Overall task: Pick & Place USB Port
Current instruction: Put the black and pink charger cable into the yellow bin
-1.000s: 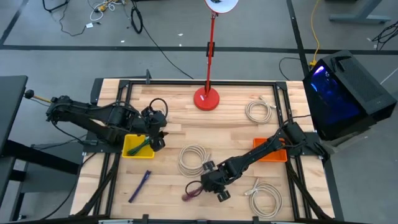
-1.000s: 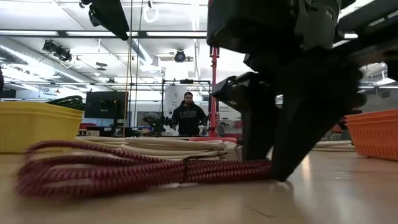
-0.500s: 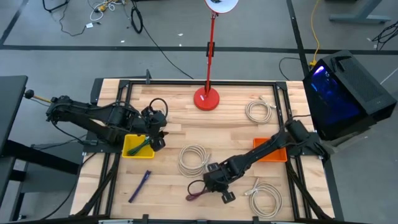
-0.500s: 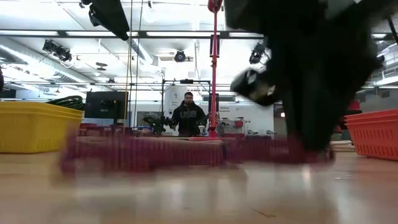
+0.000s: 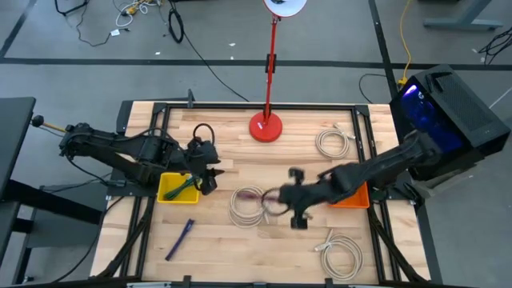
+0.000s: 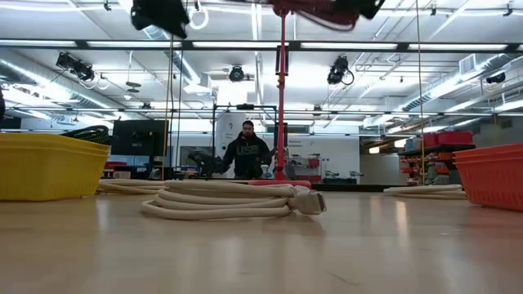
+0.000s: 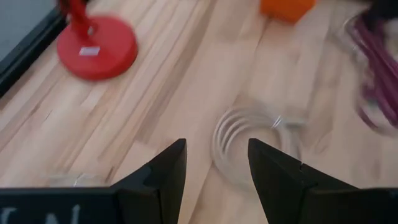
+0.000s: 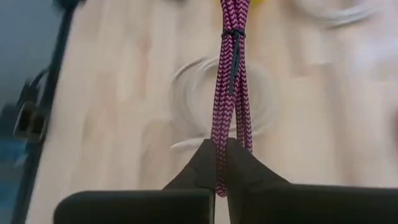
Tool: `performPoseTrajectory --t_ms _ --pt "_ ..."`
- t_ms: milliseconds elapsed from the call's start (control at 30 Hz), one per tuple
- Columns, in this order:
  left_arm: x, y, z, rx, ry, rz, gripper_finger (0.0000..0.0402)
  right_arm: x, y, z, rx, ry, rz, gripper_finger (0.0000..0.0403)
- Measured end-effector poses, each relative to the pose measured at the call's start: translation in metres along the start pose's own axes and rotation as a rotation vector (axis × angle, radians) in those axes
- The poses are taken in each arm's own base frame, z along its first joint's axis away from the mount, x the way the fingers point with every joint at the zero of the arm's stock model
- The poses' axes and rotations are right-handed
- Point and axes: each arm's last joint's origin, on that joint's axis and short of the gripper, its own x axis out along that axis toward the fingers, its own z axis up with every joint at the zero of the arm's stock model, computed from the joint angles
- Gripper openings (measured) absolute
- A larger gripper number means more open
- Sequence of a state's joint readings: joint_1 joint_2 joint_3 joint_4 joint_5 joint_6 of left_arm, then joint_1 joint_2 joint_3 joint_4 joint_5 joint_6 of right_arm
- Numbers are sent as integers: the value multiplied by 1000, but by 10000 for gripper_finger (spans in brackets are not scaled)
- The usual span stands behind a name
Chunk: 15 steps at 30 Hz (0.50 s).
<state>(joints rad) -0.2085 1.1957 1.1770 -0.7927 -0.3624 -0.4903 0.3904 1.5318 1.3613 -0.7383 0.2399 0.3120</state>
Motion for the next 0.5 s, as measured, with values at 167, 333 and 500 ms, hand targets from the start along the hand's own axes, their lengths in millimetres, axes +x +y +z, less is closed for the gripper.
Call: performPoseTrajectory --t_ms 167,333,500 --pt "-2 -9 17 13 -164 -107 177 -38 -29 13 92 -181 -111 4" --pt "-7 -16 33 -18 -327 -187 177 -58 -54 29 138 -365 -197 4" --pt "-14 -20 48 -53 -494 -215 177 -59 -67 47 167 -522 -216 4"
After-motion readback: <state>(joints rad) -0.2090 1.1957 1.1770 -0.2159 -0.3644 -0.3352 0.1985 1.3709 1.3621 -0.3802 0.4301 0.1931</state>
